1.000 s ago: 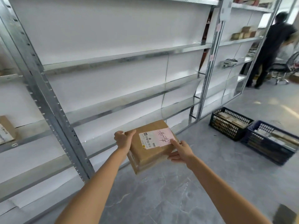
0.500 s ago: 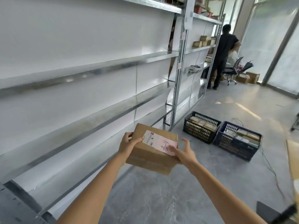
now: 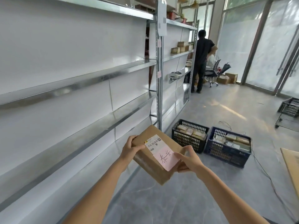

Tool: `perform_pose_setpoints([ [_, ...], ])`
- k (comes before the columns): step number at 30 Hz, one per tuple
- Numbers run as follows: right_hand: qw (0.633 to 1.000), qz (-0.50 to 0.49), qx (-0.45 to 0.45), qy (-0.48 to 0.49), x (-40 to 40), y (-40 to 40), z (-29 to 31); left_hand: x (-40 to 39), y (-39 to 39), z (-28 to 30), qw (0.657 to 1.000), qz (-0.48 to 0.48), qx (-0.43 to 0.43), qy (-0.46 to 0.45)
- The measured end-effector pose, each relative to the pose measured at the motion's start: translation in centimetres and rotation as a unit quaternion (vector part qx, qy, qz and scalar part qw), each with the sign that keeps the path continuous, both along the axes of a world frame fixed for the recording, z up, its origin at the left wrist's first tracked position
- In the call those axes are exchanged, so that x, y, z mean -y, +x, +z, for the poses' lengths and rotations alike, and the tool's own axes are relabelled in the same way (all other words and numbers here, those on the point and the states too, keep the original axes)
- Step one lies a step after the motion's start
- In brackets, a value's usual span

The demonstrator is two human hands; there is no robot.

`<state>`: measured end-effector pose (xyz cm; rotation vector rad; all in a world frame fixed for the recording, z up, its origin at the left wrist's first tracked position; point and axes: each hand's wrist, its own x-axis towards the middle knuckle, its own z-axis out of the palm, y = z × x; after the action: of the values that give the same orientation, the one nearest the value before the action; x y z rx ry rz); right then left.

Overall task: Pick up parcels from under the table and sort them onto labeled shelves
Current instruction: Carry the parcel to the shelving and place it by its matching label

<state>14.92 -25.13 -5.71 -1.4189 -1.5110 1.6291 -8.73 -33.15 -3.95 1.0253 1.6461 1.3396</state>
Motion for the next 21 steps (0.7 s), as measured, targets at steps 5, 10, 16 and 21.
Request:
perform_pose_setpoints([
  [5, 1.0, -0.007, -0.018, -0.01, -8.9, 0.1, -0.2, -10.3, 1.7, 0.0, 0.997, 0.043, 0.023, 0.056],
  [10, 1.0, 0.013, -0.018, -0.006, -16.6, 0.2, 0.5, -19.4, 3.2, 0.6, 0.99, 0.088, -0.05, 0.097],
  [16, 0.991, 0.01, 0.09, 0.096, -24.2, 0.7, 1.4, -28.4, 3.3, 0.5, 0.992, 0.091, 0.023, 0.079],
  [21, 0.958, -0.016, 0.205, 0.201, -31.3, -0.4, 0.4, -37.0, 2.2, -1.2, 0.989, 0.124, 0.07, 0.05],
])
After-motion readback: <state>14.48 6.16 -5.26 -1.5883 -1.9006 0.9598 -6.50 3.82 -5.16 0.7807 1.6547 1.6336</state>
